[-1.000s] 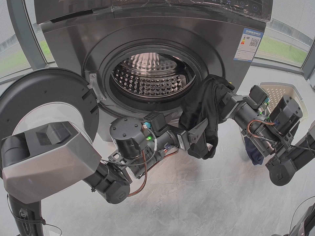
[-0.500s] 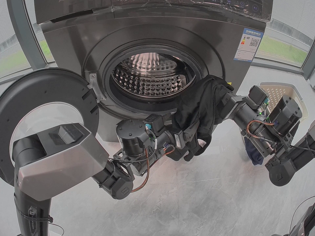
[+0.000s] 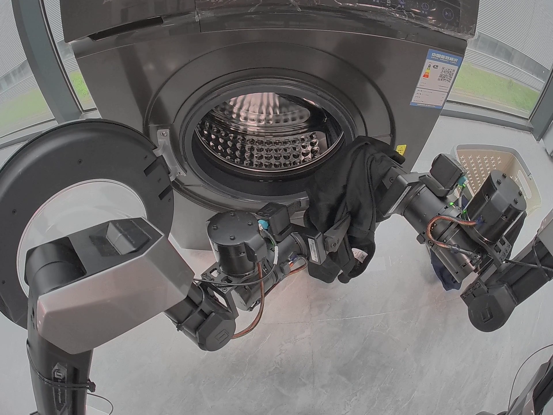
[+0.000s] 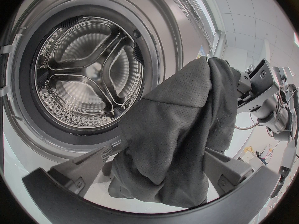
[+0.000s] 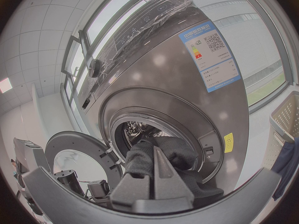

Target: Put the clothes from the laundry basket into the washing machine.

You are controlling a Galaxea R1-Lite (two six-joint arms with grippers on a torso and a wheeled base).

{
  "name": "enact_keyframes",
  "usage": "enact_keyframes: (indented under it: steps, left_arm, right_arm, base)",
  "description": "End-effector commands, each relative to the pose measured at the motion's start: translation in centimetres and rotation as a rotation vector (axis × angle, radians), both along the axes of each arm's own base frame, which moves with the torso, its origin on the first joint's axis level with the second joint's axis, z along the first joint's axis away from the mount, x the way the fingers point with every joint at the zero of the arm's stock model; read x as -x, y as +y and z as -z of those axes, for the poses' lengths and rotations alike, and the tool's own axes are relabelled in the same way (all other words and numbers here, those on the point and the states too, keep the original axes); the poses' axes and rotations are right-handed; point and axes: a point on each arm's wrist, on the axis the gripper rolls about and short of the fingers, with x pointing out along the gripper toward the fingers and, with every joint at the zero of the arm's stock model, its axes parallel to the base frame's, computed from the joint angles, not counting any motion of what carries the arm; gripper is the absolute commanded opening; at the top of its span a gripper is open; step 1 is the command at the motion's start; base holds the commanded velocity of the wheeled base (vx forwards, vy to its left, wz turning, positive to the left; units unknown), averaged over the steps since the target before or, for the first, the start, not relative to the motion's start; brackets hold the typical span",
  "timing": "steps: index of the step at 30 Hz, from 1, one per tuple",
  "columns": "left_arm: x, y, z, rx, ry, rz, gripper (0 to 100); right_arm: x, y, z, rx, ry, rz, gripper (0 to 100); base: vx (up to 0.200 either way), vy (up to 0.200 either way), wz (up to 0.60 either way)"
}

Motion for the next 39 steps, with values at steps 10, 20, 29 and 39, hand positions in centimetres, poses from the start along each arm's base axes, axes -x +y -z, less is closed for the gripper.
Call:
enact_keyframes:
  steps: [10, 20, 29, 39]
  left_arm:
    - [-0.7, -0.4, -0.3, 0.027, -0.024, -0.011, 0]
    - [0.2, 2.6, -5.2, 0.089, -0.088, -0.055, 0]
    - [0.9, 7.0, -8.9, 0.155, -0.115, -0.143, 0]
    - [0.4, 9.6, -8.7, 0.176, -0.085, -0.231, 0]
  right_arm:
    - [0.0, 0.0, 0.1, 0.002, 0.003, 0.001, 0]
    - [0.4, -1.3, 3.0, 0.078, 0.104, 0.029, 0]
    - [0.2, -2.2, 5.5, 0.134, 0.187, 0.057, 0]
    - [-0.5, -4.0, 6.5, 0.159, 0.225, 0.117, 0]
  base:
    - [0.000, 0.000, 0.00]
    - [0.000, 0.000, 0.00]
    - [0.000, 0.000, 0.00]
    - [0.000, 0.000, 0.00]
